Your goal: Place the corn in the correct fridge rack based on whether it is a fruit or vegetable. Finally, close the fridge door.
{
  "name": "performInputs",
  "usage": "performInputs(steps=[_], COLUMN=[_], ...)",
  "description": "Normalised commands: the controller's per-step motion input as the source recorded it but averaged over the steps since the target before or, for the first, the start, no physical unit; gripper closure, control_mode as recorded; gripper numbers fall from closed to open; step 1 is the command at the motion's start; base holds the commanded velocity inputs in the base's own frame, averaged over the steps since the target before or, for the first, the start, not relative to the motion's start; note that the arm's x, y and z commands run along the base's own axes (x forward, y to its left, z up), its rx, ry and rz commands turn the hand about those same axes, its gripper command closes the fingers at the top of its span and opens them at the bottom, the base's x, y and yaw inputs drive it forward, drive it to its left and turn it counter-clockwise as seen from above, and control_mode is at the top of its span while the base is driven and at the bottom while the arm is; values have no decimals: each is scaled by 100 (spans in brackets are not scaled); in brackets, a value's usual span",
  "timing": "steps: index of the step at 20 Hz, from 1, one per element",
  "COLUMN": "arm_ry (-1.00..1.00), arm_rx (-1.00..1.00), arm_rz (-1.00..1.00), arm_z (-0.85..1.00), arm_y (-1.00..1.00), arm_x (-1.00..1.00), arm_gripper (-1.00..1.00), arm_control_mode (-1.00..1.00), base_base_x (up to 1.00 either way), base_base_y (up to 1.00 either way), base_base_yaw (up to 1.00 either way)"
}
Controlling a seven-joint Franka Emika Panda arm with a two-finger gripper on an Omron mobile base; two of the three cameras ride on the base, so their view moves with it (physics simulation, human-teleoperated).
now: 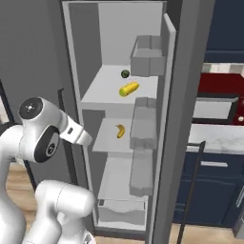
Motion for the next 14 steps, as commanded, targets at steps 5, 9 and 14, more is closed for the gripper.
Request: performInputs(steps=[5,9,14], arm_ry=[0,0,0], arm_rx=[0,0,0], arm_rz=[0,0,0], arm_z=[0,0,0], arm_y=[0,0,0], arm_x=[0,0,0], arm_gripper=[-100,-100,-100], arm_control_mode=[100,100,100], base_base_x=[-100,-94,-61], base_base_y=[-41,-95,-100], base_base_yaw=[0,0,2])
